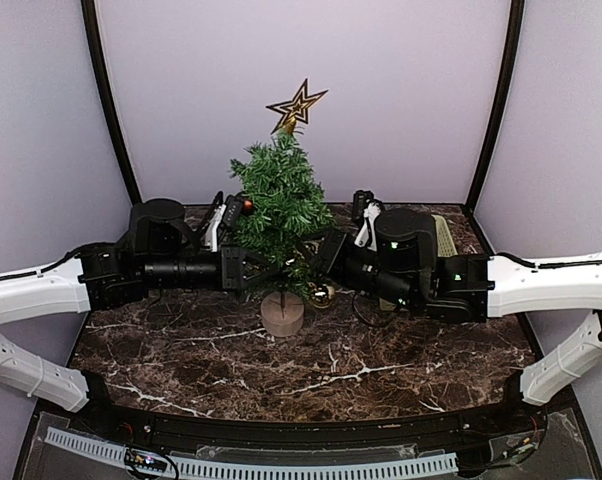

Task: Decorate the small christmas tree
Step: Place the ornament bell in the gap of branches.

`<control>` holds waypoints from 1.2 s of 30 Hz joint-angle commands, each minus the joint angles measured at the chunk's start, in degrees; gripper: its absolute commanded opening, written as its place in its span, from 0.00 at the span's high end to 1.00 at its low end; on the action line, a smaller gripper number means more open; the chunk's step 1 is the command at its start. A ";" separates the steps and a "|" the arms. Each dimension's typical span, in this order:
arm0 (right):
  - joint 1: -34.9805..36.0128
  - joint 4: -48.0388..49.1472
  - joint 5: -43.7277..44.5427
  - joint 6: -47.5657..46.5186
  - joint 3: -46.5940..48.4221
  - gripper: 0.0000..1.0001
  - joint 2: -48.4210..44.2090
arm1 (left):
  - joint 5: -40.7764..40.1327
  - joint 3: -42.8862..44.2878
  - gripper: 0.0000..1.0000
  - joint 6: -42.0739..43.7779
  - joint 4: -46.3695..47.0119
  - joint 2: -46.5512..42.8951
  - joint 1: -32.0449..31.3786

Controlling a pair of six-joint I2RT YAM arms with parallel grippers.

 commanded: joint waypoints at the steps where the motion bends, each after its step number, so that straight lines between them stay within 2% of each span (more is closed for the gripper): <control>1: -0.55 2.49 0.34 0.23 -0.02 0.69 -0.99 | -1.14 -1.48 0.83 0.45 -0.07 -2.68 0.22; 7: -0.58 2.66 0.38 0.27 -0.20 0.69 -1.18 | -1.84 -2.90 0.66 1.38 0.51 -5.80 0.28; 11: -0.55 2.82 0.05 0.18 0.06 0.69 -0.89 | -1.17 -3.57 0.62 2.05 1.16 -6.47 0.23; 15: -0.55 2.93 -0.22 0.18 0.06 0.69 -0.74 | -1.12 -3.76 0.68 1.92 1.77 -6.34 0.24; 20: -0.57 2.93 -0.29 0.12 0.10 0.69 -0.83 | -1.79 -4.13 0.84 1.57 2.41 -6.77 0.27; 22: -0.51 2.93 -0.24 0.10 0.07 0.69 -0.89 | -2.31 -4.52 0.87 1.53 2.59 -7.23 0.27; 25: -0.51 2.89 -0.33 0.15 0.03 0.69 -0.84 | -2.78 -5.13 0.87 1.37 2.78 -8.08 0.20; 28: -0.52 3.08 -0.54 0.18 -0.01 0.69 -0.80 | -3.36 -5.41 0.80 1.39 2.41 -8.89 0.24; 30: -0.56 3.11 -0.57 0.18 0.02 0.69 -0.70 | -3.56 -5.60 0.79 1.37 2.27 -9.26 0.22; 36: -0.55 3.11 -0.70 0.27 0.01 0.69 -0.74 | -3.57 -5.74 0.86 1.46 2.51 -9.44 0.22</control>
